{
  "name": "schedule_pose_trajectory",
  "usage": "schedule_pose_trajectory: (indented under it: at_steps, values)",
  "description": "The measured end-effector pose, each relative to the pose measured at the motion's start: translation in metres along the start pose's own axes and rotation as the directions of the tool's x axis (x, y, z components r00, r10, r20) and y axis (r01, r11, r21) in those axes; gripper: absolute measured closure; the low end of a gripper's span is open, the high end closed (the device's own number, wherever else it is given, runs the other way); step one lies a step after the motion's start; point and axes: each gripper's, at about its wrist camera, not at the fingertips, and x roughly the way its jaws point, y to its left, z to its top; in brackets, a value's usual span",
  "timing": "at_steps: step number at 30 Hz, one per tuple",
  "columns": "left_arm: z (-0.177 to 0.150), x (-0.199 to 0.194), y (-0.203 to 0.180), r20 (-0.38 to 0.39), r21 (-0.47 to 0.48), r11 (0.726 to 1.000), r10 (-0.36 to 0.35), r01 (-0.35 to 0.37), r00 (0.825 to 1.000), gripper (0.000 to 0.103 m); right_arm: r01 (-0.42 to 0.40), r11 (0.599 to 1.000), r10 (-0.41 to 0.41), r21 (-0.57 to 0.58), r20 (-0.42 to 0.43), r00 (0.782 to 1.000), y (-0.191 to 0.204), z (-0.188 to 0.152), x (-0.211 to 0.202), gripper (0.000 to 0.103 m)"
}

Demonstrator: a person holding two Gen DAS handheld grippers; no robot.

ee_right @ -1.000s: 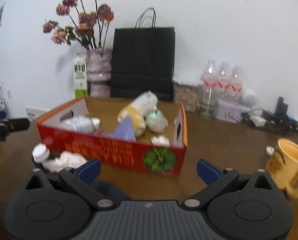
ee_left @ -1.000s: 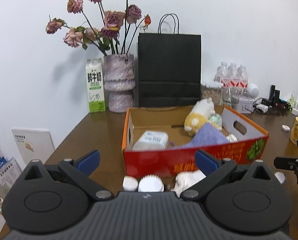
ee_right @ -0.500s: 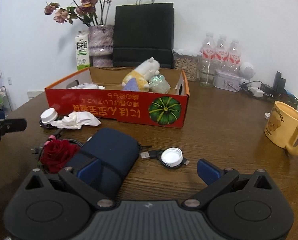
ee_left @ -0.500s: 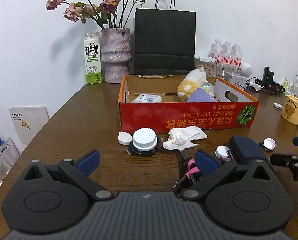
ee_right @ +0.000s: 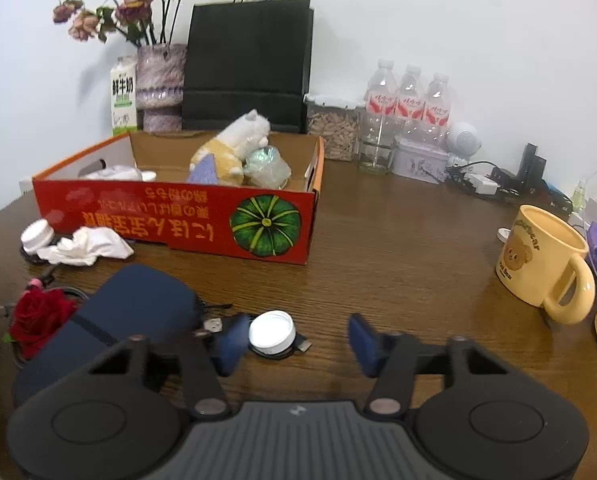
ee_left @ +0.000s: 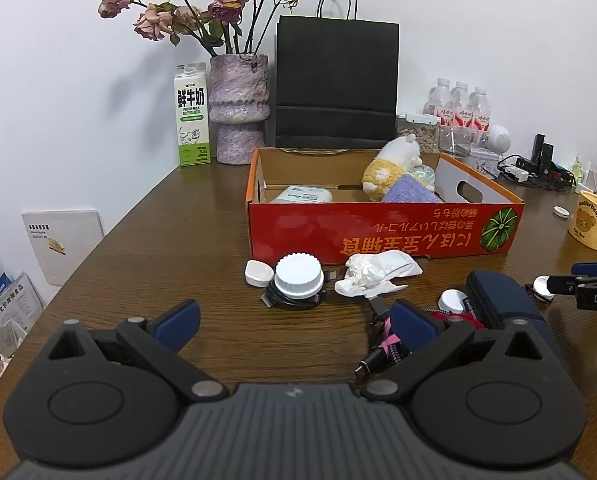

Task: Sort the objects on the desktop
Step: 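Grasp the white lidded container with the left tool while the right tool grips the white cable reel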

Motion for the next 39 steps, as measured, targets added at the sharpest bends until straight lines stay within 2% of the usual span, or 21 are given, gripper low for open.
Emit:
schedule_pose_trajectory:
  at_steps: [3,7,11,21,33,34,35,39]
  values:
    - [0.0,0.0,0.001,-0.003,-0.001,1.0,0.004,-0.004,1.0,0.0,-0.014,1.0,0.013,-0.016,-0.012,1.0,0.0,0.003,0.009,0.062]
    - [0.0,0.003,0.001,-0.012,-0.002,1.0,0.009,-0.009,1.0,0.0,-0.043,0.999,0.042,-0.02,-0.044,0.998,-0.001,0.004,0.02,0.082]
    - [0.0,0.004,0.002,-0.017,-0.001,1.0,0.013,-0.013,1.0,0.0,-0.068,0.998,0.067,-0.02,-0.017,0.998,-0.002,0.004,0.016,0.096]
    - [0.001,0.015,0.002,-0.035,0.005,1.0,0.016,-0.016,0.999,0.0,-0.083,0.996,0.082,0.023,0.032,0.996,-0.007,0.009,0.007,0.096]
    - [0.021,0.049,0.004,-0.039,0.009,1.0,0.029,-0.029,0.999,0.001,-0.136,0.991,0.133,0.018,0.113,0.985,0.013,0.037,0.005,0.096]
    - [0.023,0.053,0.004,-0.042,0.006,1.0,0.028,-0.028,0.999,0.006,-0.142,0.99,0.139,0.017,0.118,0.983,0.015,0.04,0.006,0.096]
    - [0.024,0.058,0.005,-0.045,0.003,1.0,0.029,-0.029,0.999,0.016,-0.148,0.989,0.145,0.017,0.123,0.982,0.018,0.042,0.007,0.096]
    - [0.028,0.074,0.003,-0.066,0.006,1.0,0.007,-0.007,0.998,0.025,-0.17,0.985,0.167,0.014,0.126,0.978,0.029,0.047,0.011,0.096]
